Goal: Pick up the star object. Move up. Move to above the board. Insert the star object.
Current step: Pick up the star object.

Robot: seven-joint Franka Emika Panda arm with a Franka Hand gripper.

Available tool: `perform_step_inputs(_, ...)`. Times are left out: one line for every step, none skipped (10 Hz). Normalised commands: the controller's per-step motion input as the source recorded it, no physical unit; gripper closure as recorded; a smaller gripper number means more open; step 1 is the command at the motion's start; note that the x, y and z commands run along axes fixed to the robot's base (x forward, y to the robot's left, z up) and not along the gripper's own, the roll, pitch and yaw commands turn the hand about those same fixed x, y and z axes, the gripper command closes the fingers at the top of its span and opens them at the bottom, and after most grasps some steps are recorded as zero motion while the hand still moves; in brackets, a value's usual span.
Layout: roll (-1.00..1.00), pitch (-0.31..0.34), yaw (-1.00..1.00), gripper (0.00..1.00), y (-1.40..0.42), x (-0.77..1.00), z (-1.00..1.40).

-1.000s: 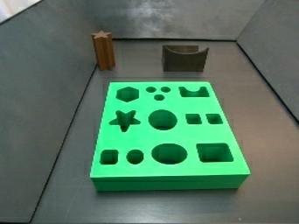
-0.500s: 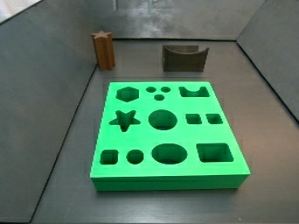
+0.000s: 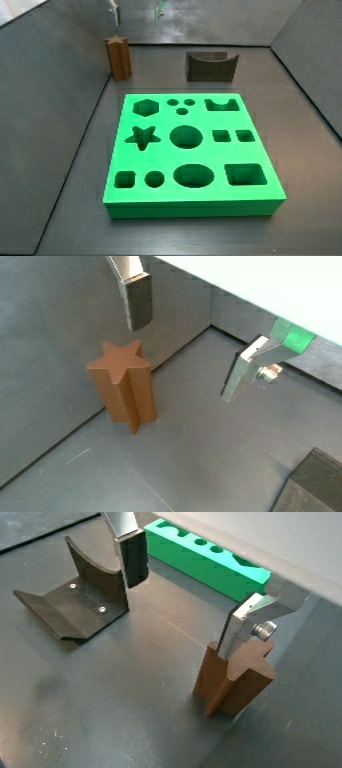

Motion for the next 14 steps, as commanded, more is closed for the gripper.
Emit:
perform_step_inputs(0.00,-0.234,0.00,0.00,-0.08,-0.61,-0.13)
perform_step_inputs(0.02,-0.297,0.00,0.00,-0.15,-0.77,-0.15)
perform_step_inputs(0.03,-0.254,-0.04,0.00,-0.23,-0.71,-0.11)
perform_step_inputs(0.03,-0.234,-0.04,0.00,-0.20,-0.66,-0.12)
perform_step_inputs(0.00,-0.093,0.00,0.00,0.00,-0.11,-0.04)
perform_step_inputs(0.01,-0.043,0.00,0.00,0.00,-0.06,-0.05)
perform_step_inputs(0.05,-0.074,0.00,0.00,-0.01,-0.17,-0.25)
perform_step_inputs(0.06,-0.104,0.00,0.00,-0.04,-0.17,-0.41)
perform_step_inputs(0.12,-0.120,0.00,0.00,-0.13,-0.13,-0.56)
perform_step_inputs(0.15,-0.101,0.00,0.00,-0.15,-0.11,-0.64)
perform_step_inputs(0.16,-0.086,0.00,0.00,-0.13,-0.06,-0.68)
perform_step_inputs(0.09,0.000,0.17,0.00,0.00,0.25,-0.74)
perform_step_inputs(0.07,0.026,0.19,0.00,0.00,0.38,-0.71)
perform_step_inputs(0.02,0.040,0.12,0.00,0.00,0.27,-0.39)
